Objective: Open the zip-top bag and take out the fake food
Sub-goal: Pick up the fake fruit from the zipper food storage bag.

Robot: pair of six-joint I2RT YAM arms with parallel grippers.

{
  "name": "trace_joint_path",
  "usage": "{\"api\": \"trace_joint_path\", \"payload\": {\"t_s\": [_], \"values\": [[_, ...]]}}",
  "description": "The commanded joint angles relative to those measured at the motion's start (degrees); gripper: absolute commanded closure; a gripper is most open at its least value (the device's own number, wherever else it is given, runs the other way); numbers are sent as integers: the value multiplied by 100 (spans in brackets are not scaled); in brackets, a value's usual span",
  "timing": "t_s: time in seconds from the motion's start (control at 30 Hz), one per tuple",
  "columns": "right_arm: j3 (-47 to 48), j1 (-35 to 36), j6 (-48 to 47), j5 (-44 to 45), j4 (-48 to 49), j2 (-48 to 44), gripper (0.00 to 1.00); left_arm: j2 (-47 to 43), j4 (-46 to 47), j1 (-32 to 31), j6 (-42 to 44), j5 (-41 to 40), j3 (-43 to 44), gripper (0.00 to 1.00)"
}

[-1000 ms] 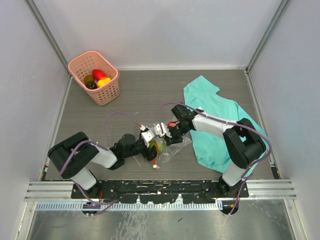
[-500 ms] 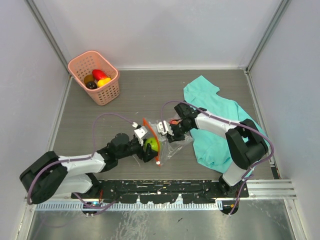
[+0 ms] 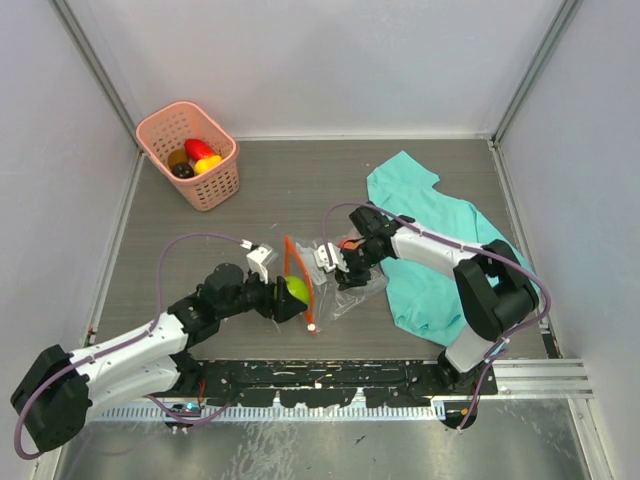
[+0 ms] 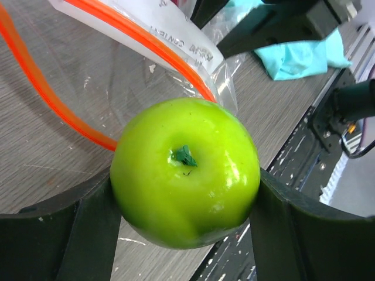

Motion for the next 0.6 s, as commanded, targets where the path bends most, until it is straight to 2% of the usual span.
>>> {"api": "trace_joint_path", "payload": {"t_s": [0.0, 0.1, 0.27, 0.57], "values": [[-36, -28, -128, -240, -30, -461, 56, -208, -326, 190, -597, 61, 437, 73], [-70, -27, -137, -314, -39, -630, 48, -262, -445, 351, -729, 225, 570, 73], [23, -35, -219, -330, -286, -878, 39, -367, -525, 719, -812, 444, 779, 73], [422, -36, -357, -355, -1047, -940, 38, -358, -468, 1797, -1007, 1153, 1214, 75]]}}
